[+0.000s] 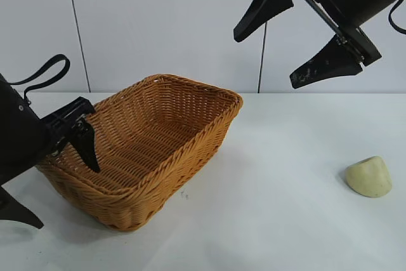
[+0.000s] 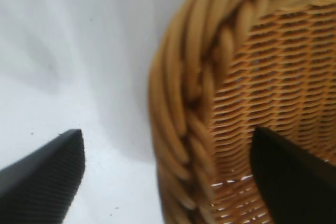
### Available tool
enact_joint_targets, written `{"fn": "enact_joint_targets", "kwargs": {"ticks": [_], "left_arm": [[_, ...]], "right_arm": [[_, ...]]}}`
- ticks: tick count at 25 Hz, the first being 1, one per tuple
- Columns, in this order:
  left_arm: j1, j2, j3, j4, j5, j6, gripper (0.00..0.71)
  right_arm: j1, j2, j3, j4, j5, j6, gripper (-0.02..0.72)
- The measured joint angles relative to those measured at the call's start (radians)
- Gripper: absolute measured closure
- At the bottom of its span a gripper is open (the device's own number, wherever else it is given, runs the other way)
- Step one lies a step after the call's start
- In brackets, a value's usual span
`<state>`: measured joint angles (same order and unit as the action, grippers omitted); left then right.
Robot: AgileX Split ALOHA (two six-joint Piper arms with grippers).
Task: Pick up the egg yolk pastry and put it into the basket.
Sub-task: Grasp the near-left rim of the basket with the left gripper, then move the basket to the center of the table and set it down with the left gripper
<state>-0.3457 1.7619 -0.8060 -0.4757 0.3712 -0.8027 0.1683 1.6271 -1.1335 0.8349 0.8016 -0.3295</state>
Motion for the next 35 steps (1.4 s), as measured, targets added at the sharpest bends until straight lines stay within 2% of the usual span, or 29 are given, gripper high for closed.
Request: {"fn": "enact_joint_targets", "kwargs": {"ticks": [3, 6, 9, 12, 13, 17, 21, 26, 31, 35], "left_arm": [[-0.003, 0.002, -0.002, -0.004, -0.006, -0.001, 0.065], [-0.003, 0.002, -0.003, -0.004, -0.016, -0.001, 0.158], [-0.003, 0.002, -0.003, -0.007, -0.018, -0.001, 0.324], [-0.003, 0.002, -0.003, -0.011, -0.019, -0.009, 0.548], [-0.003, 0.002, -0.003, -0.014, -0.018, -0.011, 0.564], [0.003, 0.001, -0.011, -0.012, 0.024, -0.004, 0.569], [0.048, -0.010, -0.062, -0.005, 0.114, 0.050, 0.569], [0.100, -0.002, -0.195, 0.009, 0.222, 0.213, 0.569], [0.103, 0.077, -0.342, 0.028, 0.351, 0.338, 0.569], [0.103, 0.152, -0.465, 0.100, 0.455, 0.404, 0.569]], "right_arm": [[0.000, 0.000, 0.000, 0.000, 0.000, 0.000, 0.008], [0.000, 0.000, 0.000, 0.000, 0.000, 0.000, 0.008], [0.000, 0.000, 0.000, 0.001, 0.000, 0.000, 0.008], [0.000, 0.000, 0.000, 0.001, 0.000, 0.000, 0.008], [0.000, 0.000, 0.000, 0.001, 0.000, 0.000, 0.008], [0.000, 0.000, 0.000, 0.001, 0.002, 0.000, 0.008], [0.000, 0.000, 0.000, 0.001, 0.003, 0.000, 0.008], [0.000, 0.000, 0.000, 0.001, 0.011, 0.000, 0.008], [0.000, 0.000, 0.000, -0.001, 0.017, 0.000, 0.008], [0.000, 0.000, 0.000, -0.002, 0.025, 0.000, 0.008]]}}
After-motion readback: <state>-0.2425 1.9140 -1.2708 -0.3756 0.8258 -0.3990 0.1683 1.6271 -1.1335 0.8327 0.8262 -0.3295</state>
